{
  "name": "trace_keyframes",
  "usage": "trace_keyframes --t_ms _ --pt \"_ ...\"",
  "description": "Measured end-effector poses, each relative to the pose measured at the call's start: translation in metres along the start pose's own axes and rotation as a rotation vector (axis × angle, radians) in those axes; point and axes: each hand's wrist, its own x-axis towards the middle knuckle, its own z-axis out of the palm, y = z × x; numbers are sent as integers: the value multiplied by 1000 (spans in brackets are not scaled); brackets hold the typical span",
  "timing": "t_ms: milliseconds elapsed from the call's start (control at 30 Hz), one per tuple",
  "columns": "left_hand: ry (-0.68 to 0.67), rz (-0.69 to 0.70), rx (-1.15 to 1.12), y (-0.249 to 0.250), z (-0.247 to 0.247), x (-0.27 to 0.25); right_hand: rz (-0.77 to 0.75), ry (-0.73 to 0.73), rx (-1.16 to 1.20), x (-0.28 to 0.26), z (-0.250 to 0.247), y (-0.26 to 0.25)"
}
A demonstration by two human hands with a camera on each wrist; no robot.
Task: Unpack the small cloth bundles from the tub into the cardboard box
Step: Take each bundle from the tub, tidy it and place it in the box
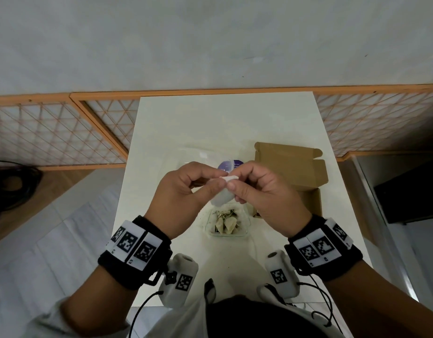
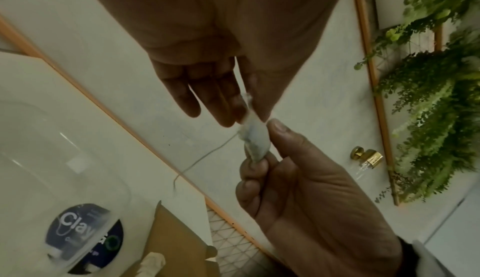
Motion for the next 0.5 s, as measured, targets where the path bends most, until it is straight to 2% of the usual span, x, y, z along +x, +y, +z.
trace_keyframes --t_ms 133,233,367,433,500 --pt "37 -21 48 -10 -4 2 35 25 -42 5 -1 13" --pt "48 -30 84 -13 -9 -2 116 31 -296 5 -7 41" --pt "64 -29 131 -17 -15 -8 163 -238 -947 -2 -18 95" --pt "66 -46 140 -21 -18 -10 153 -334 -1047 -7 -19 118" --pt "66 -64 149 -25 -19 -11 133 -366 -1088 -10 -16 132"
